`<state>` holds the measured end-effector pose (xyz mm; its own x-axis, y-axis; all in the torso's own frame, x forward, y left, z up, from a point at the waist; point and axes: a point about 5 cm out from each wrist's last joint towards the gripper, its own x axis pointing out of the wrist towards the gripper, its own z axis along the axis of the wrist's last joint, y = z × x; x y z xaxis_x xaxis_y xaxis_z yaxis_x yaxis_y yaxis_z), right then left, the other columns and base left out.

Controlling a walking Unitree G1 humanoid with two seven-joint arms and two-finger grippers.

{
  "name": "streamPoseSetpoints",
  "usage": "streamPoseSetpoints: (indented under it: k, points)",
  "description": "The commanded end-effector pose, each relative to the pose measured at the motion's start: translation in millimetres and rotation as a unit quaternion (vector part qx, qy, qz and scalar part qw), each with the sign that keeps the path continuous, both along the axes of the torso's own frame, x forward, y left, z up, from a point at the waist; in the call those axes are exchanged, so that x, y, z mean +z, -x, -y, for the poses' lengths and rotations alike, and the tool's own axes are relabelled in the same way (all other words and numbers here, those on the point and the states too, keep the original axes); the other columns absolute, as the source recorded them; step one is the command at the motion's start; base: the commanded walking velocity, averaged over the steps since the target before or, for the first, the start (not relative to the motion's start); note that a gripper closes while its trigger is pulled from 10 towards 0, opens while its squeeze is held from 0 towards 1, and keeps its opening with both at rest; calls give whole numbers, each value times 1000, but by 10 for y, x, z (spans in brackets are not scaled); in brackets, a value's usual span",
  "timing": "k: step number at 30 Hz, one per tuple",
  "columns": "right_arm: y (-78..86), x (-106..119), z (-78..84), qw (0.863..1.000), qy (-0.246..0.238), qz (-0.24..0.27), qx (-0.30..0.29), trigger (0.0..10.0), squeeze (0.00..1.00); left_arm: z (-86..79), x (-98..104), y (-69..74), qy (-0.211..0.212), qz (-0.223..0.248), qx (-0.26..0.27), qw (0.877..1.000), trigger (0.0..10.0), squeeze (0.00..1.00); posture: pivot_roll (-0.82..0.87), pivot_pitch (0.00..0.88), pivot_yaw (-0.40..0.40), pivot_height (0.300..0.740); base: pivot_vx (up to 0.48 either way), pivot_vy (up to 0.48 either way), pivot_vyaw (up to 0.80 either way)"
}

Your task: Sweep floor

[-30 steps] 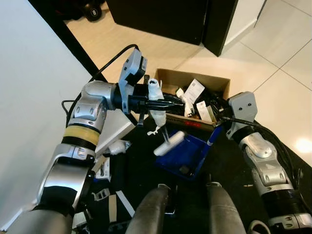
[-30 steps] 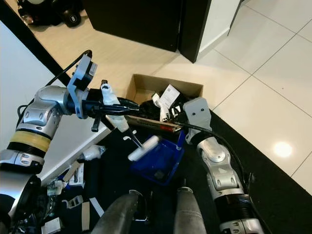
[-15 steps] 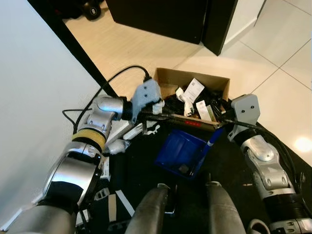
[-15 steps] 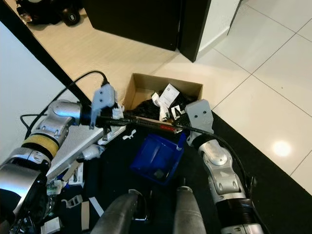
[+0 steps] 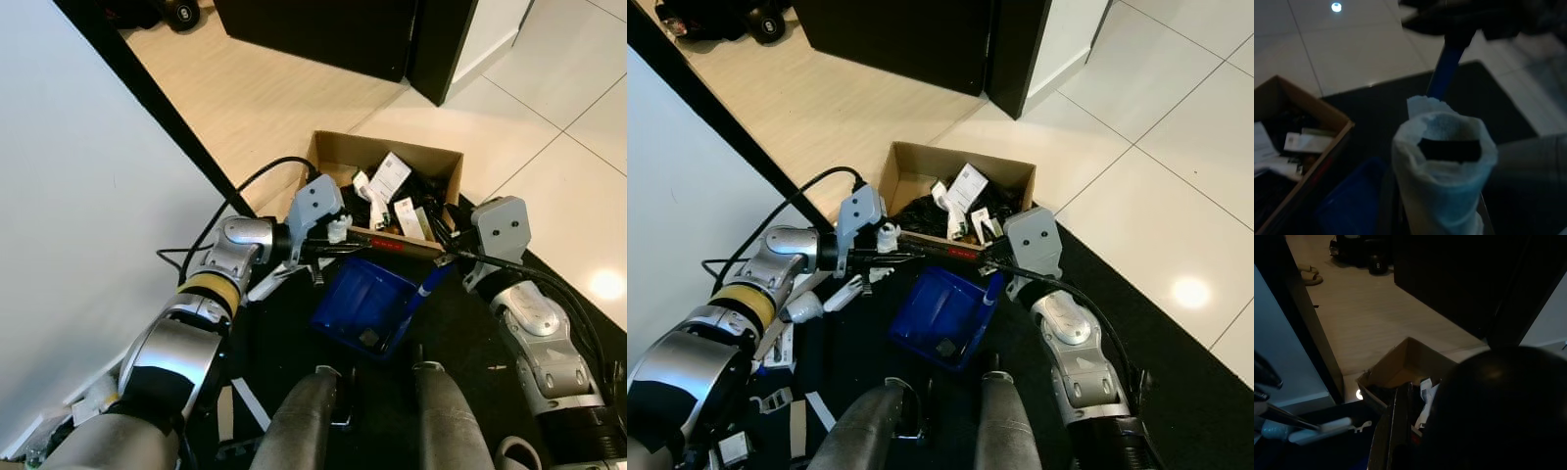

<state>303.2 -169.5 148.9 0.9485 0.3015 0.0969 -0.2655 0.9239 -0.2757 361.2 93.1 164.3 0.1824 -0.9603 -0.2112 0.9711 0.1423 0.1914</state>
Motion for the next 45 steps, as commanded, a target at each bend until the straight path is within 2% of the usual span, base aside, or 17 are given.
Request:
streamPoseSetpoints:
  k: [1, 3, 5, 9, 10, 13, 15, 16, 17, 18, 23, 26, 30, 35, 39, 42, 45]
  points:
    - [76, -261, 71, 998, 9, -66, -14, 10000, 0, 55, -15, 34, 21, -22, -27, 999, 10000, 0, -102, 476, 117, 740, 0, 0, 0]
    - [60, -260, 57, 998, 7, -67, -15, 10000, 0, 65, 41, 104, 22, -49, -110, 992, 10000, 0, -82, 466, 127, 740, 0, 0, 0]
    - [49, -258, 44, 998, 5, -66, -15, 10000, 0, 37, 52, 161, 8, -67, -161, 985, 10000, 0, -82, 466, 127, 740, 0, 0, 0]
    - [41, -268, 22, 998, 2, -66, -15, 10000, 0, -49, 62, 241, -20, -79, -186, 979, 10000, 0, -55, 454, 135, 740, 0, 0, 0]
    - [39, -274, 11, 998, 0, -66, -15, 10000, 0, -145, 135, 329, -36, -86, -206, 974, 10000, 0, -52, 452, 136, 740, 0, 0, 0]
    - [39, -275, 8, 998, -1, -66, -15, 10000, 0, -187, 175, 379, -42, -91, -217, 971, 10000, 0, -52, 452, 136, 740, 0, 0, 0]
    - [39, -281, 5, 998, -2, -67, -15, 10000, 0, -269, 332, 420, -48, -83, -227, 969, 10000, 0, -43, 448, 137, 740, 0, 0, 0]
    - [39, -281, 5, 998, -2, -67, -15, 10000, 0, -269, 332, 420, -48, -83, -227, 969, 10000, 0, -43, 448, 137, 740, 0, 0, 0]
    - [38, -284, 5, 998, -2, -67, -15, 10000, 0, -289, 400, 404, -46, -73, -224, 971, 10000, 0, -43, 448, 137, 740, 0, 0, 0]
    - [34, -294, 8, 998, -2, -68, -14, 10000, 0, -325, 617, 247, -37, -26, -192, 980, 10000, 0, -28, 440, 137, 740, 0, 0, 0]
    - [14, -293, -1, 998, -2, -68, -13, 10000, 0, -372, 770, 86, -39, 23, -154, 987, 10000, 0, -28, 429, 135, 740, 0, 0, 0]
    - [3, -287, -7, 998, -1, -67, -12, 10000, 0, -384, 745, 58, -39, 28, -146, 988, 10000, 0, -35, 426, 133, 740, 0, 0, 0]
    - [-48, -233, -3, 998, 7, -60, -3, 10000, 0, -353, 589, 47, -30, 34, -105, 993, 10000, 0, -46, 425, 132, 740, 0, 0, 0]
    - [-107, -149, 34, 999, 9, -45, 3, 10000, 0, -343, 541, -3, -22, 43, -71, 996, 10000, 0, -42, 430, 129, 740, 0, 0, 0]
    - [-174, -71, 70, 999, 17, -28, 6, 10000, 0, -327, 518, -74, -14, 60, -23, 998, 10000, 0, -32, 438, 125, 740, 0, 0, 0]
    - [-237, -9, 96, 999, 31, -13, 6, 10000, 0, -278, 447, -144, -6, 71, 38, 997, 10000, 0, -25, 441, 123, 740, 0, 0, 0]
    - [-261, 22, 95, 999, 45, -3, 8, 10000, 0, -204, 338, -149, -5, 67, 59, 996, 10000, 0, -33, 444, 123, 740, 0, 0, 0]
